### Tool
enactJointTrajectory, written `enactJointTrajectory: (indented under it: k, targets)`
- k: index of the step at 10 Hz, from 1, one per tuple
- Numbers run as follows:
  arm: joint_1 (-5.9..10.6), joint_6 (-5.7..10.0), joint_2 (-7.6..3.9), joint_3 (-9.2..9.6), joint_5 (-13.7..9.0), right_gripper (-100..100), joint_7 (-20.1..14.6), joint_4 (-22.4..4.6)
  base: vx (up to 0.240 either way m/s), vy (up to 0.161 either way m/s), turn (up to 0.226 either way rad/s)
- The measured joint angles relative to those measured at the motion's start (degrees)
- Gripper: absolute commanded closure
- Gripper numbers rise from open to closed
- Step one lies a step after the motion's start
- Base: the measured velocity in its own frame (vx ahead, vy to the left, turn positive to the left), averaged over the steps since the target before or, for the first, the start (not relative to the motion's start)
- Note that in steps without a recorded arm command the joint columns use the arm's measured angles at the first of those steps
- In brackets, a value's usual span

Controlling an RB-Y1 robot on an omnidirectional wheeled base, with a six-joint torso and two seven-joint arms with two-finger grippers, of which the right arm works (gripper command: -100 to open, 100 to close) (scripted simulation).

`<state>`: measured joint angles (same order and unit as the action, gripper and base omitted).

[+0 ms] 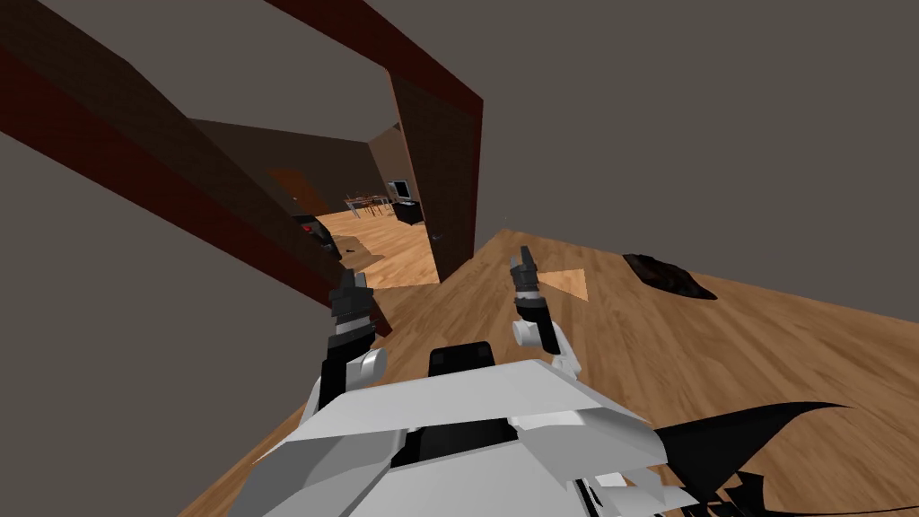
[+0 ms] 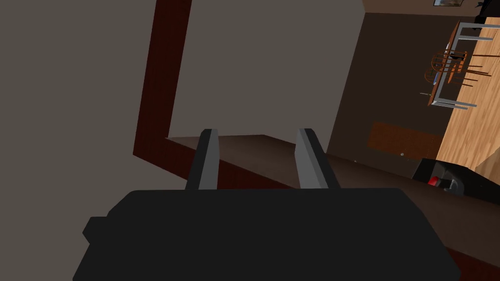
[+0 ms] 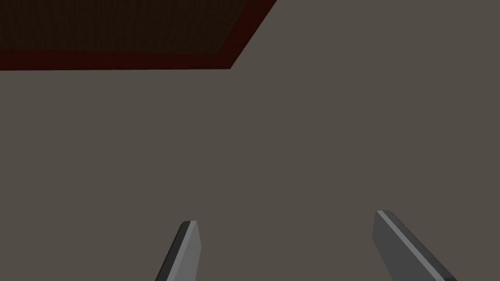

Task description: Push the door open

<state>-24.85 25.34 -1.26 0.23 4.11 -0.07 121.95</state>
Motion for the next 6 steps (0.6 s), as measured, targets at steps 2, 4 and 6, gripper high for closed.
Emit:
enactJointTrajectory:
  k: [2, 4, 6]
  targets:
    - [0.75, 0.56, -0.61, -0.09, 0.14, -100, -0.4, -2.02, 0.091, -0.005, 0.057]
    - [1.63, 1.03, -1.18, -0.01, 0.4, -100, -0.84, -4.29, 0.123, -0.017, 0.11]
    - [2.79, 1.8, -1.62, 0.06, 0.72, -100, -1.16, -7.19, 0.11, -0.009, 0.057]
